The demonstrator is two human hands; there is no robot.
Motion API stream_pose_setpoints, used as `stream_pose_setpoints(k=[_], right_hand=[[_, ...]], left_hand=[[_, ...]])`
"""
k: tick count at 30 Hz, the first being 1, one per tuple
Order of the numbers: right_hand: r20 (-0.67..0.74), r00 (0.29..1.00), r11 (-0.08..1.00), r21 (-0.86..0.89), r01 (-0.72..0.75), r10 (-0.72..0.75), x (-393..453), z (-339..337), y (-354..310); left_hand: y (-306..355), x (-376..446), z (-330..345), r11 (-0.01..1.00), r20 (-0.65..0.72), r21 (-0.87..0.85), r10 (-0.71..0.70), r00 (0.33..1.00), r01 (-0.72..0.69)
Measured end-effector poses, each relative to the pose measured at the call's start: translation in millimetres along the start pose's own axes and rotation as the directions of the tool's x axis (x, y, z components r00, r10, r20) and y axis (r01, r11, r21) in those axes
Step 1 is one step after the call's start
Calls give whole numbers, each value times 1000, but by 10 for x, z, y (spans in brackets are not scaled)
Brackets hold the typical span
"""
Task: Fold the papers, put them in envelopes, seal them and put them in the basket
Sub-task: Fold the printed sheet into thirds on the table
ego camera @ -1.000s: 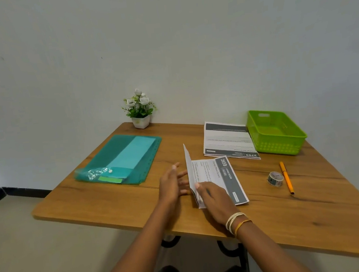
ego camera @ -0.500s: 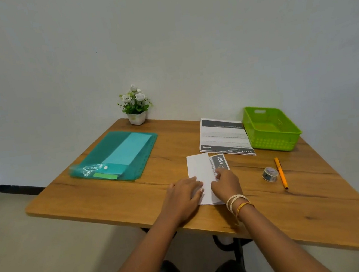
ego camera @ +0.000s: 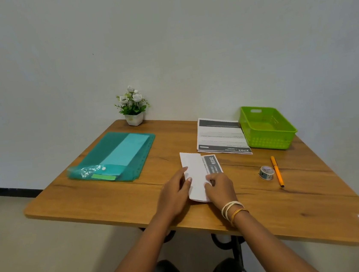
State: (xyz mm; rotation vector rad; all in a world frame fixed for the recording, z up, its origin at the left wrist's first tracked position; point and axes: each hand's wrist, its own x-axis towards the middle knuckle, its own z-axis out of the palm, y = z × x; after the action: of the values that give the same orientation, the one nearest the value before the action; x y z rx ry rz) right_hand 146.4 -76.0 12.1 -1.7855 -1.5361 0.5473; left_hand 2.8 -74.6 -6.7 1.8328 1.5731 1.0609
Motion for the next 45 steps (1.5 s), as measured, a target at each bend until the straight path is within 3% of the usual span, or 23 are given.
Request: stream_pose_setpoints(k=[4,6,8,12,16,20,27,34,40,45], right_hand=[[26,997,979,-191,71,-67,-11,33,-39],[59,995,968,-232,98,-87,-6,34,-67],[110,988,980,-158,121,-104,-9,17,-95],[221,973,993,104,51,-73,4,-73,-160],[308,951,998,55,25,-41,37,-141,-200],[259,965,999,36,40,-48,99,-226,-173],[210,973,979,156,-133,99,258,-447,3],[348,909,945,143,-294,230,405,-659,153],[506,849,988,-66,-139,153,520,-837,78],[617,759,977,-99,-187,208,540,-829,51]], left_hand=[[28,-19,-55,960,-26,-280,-18,1000,10],[20,-25,-61,951,-30,-308,-33,999,22],[4,-36,-63,955,-25,-297,-26,999,17],[29,-53,-74,976,-1,-216,23,1000,-23],[15,-62,-46,993,48,-73,92,995,-89],[22,-55,-14,986,81,100,124,989,-132],[39,-59,6,961,69,224,151,986,-163],[25,-40,38,905,77,364,208,975,-222],[18,-58,45,891,15,404,220,975,-207],[52,-75,38,860,39,469,206,978,-200]])
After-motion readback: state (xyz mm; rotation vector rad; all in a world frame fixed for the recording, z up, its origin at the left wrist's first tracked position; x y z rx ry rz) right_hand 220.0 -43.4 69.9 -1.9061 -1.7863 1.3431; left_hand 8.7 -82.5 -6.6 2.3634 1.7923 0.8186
